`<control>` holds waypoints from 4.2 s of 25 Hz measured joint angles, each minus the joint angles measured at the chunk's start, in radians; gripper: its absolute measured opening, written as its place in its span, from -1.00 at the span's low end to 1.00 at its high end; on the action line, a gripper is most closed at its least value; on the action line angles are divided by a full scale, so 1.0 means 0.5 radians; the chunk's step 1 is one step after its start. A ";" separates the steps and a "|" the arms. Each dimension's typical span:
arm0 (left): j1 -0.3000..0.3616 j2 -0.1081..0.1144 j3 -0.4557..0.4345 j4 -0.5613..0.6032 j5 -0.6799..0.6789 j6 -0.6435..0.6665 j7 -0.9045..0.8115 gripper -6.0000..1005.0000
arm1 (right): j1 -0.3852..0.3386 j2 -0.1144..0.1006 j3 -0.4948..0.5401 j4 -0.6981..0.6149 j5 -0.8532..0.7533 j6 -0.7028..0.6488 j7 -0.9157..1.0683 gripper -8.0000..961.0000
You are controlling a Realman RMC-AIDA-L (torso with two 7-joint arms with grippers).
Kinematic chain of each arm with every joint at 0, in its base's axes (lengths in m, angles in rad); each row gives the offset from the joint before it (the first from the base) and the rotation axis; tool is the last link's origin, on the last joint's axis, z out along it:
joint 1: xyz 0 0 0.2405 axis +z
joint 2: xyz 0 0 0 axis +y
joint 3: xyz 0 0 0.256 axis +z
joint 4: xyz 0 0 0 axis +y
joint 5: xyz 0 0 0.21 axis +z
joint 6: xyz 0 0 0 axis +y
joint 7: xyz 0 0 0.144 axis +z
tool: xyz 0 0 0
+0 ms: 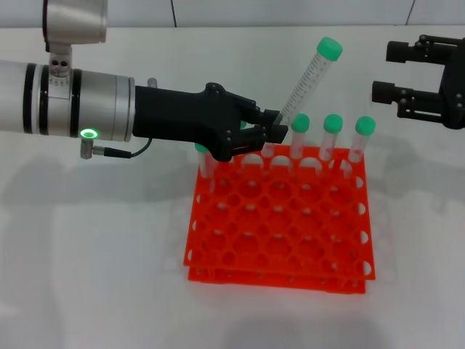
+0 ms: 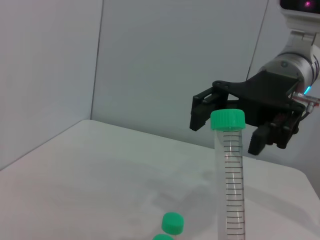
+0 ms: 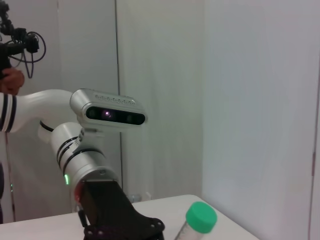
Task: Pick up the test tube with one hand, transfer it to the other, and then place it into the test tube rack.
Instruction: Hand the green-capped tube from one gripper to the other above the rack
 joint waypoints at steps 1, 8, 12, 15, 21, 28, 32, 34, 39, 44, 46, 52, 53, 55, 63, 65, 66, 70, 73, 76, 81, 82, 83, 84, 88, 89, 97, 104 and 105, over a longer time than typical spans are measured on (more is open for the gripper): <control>-0.003 0.000 0.000 -0.002 0.000 -0.001 0.000 -0.61 | 0.006 0.000 -0.008 0.001 0.000 0.002 0.001 0.32; -0.016 0.000 0.007 -0.034 0.002 -0.011 0.000 -0.61 | 0.030 0.004 -0.042 0.007 0.023 0.012 0.002 0.32; -0.024 0.000 0.023 -0.049 0.003 -0.025 0.000 -0.61 | 0.031 0.004 -0.063 0.003 0.048 0.013 0.000 0.32; -0.027 0.000 0.025 -0.049 0.001 -0.024 -0.001 -0.61 | 0.041 0.004 -0.087 -0.005 0.053 0.016 0.001 0.32; -0.034 0.000 0.025 -0.049 -0.008 -0.015 -0.001 -0.61 | 0.083 0.008 -0.122 0.014 0.073 0.027 -0.002 0.32; -0.039 -0.002 0.052 -0.048 -0.019 -0.018 -0.001 -0.61 | 0.116 0.013 -0.167 0.019 0.106 0.037 -0.003 0.32; -0.040 -0.002 0.052 -0.046 -0.019 -0.019 -0.001 -0.61 | 0.128 0.016 -0.194 0.020 0.107 0.055 -0.004 0.32; -0.039 -0.003 0.052 -0.045 -0.020 -0.015 0.006 -0.61 | 0.129 0.016 -0.195 0.021 0.107 0.063 -0.004 0.32; -0.026 -0.006 0.052 -0.037 -0.023 -0.007 0.041 -0.61 | 0.129 0.016 -0.194 0.021 0.107 0.080 -0.002 0.32; -0.019 -0.006 0.052 -0.045 -0.023 -0.004 0.073 -0.61 | 0.130 0.014 -0.184 0.021 0.107 0.080 -0.001 0.32; -0.018 -0.006 0.052 -0.046 -0.023 -0.003 0.073 -0.61 | 0.132 0.013 -0.183 0.021 0.109 0.080 -0.001 0.32; -0.015 -0.006 0.052 -0.037 -0.024 -0.003 0.075 -0.61 | 0.120 0.013 -0.189 0.021 0.133 0.079 -0.005 0.32; -0.014 -0.006 0.052 -0.036 -0.024 -0.003 0.075 -0.61 | 0.118 0.013 -0.188 0.021 0.134 0.077 -0.005 0.32; -0.014 -0.006 0.052 -0.035 -0.024 -0.003 0.075 -0.61 | 0.113 0.013 -0.184 0.021 0.135 0.068 -0.003 0.32; -0.014 -0.006 0.052 -0.033 -0.024 -0.001 0.076 -0.61 | 0.111 0.005 -0.182 0.045 0.135 0.043 0.005 0.32; -0.014 -0.006 0.052 -0.031 -0.024 0.000 0.077 -0.61 | 0.111 0.004 -0.178 0.047 0.142 0.028 0.006 0.32; -0.014 -0.006 0.052 -0.031 -0.024 0.000 0.078 -0.61 | 0.110 0.003 -0.177 0.055 0.150 0.024 0.006 0.33; -0.014 -0.006 0.052 -0.031 -0.023 0.000 0.078 -0.61 | 0.119 -0.002 -0.174 0.106 0.182 0.012 0.006 0.32; -0.014 -0.004 0.052 -0.030 -0.023 0.000 0.078 -0.61 | 0.127 -0.002 -0.169 0.123 0.187 0.002 0.004 0.32; -0.015 -0.003 0.052 -0.031 -0.023 0.000 0.078 -0.61 | 0.129 -0.002 -0.169 0.124 0.187 -0.003 0.003 0.32; -0.016 -0.003 0.052 -0.030 -0.023 0.000 0.078 -0.61 | 0.131 0.001 -0.168 0.129 0.188 -0.006 0.001 0.32; -0.017 -0.004 0.052 -0.030 -0.023 0.000 0.078 -0.61 | 0.132 0.002 -0.168 0.135 0.188 -0.006 0.000 0.33; -0.017 -0.004 0.052 -0.030 -0.023 0.002 0.079 -0.61 | 0.133 0.003 -0.169 0.143 0.189 -0.006 -0.001 0.32; -0.018 -0.005 0.052 -0.031 -0.023 0.009 0.082 -0.61 | 0.135 0.004 -0.170 0.152 0.190 -0.006 -0.002 0.32; -0.018 -0.005 0.052 -0.031 -0.036 0.037 0.104 -0.61 | 0.145 0.005 -0.173 0.173 0.198 -0.006 -0.005 0.31; -0.018 -0.006 0.052 -0.030 -0.039 0.041 0.106 -0.61 | 0.146 0.004 -0.175 0.175 0.204 -0.006 -0.006 0.30; -0.015 -0.006 0.052 -0.030 -0.041 0.046 0.110 -0.61 | 0.151 0.004 -0.172 0.175 0.214 -0.023 -0.008 0.27; -0.008 -0.006 0.052 -0.030 -0.040 0.046 0.109 -0.61 | 0.152 0.004 -0.178 0.174 0.214 -0.024 -0.008 0.24; -0.008 -0.006 0.052 -0.031 -0.040 0.046 0.109 -0.61 | 0.152 0.005 -0.180 0.174 0.214 -0.024 -0.008 0.24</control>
